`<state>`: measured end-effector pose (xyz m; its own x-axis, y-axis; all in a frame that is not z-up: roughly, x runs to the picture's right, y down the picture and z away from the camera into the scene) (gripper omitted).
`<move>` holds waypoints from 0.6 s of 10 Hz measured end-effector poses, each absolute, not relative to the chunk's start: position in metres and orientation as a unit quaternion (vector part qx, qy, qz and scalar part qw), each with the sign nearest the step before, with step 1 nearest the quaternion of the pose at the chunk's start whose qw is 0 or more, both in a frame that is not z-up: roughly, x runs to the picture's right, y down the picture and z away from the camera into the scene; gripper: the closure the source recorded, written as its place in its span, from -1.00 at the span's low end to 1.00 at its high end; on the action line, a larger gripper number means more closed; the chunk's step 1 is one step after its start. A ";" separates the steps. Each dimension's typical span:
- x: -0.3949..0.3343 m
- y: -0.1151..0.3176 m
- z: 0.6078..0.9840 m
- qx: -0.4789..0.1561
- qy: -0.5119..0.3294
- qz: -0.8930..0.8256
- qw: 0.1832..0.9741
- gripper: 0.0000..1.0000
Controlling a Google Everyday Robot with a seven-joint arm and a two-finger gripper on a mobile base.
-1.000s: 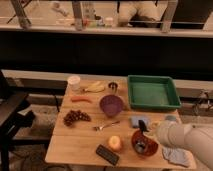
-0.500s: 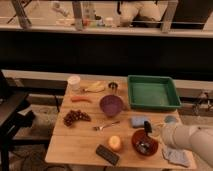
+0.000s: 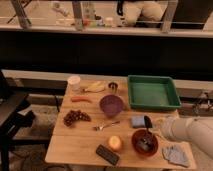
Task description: Wipe red bowl with brush
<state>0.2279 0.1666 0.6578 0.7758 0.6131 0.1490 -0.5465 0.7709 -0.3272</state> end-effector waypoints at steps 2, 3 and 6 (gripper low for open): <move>0.216 0.164 0.662 -0.138 -0.130 0.302 0.934 0.95; 0.207 0.163 0.663 -0.140 -0.135 0.295 0.935 0.95; 0.194 0.163 0.656 -0.137 -0.145 0.283 0.938 0.95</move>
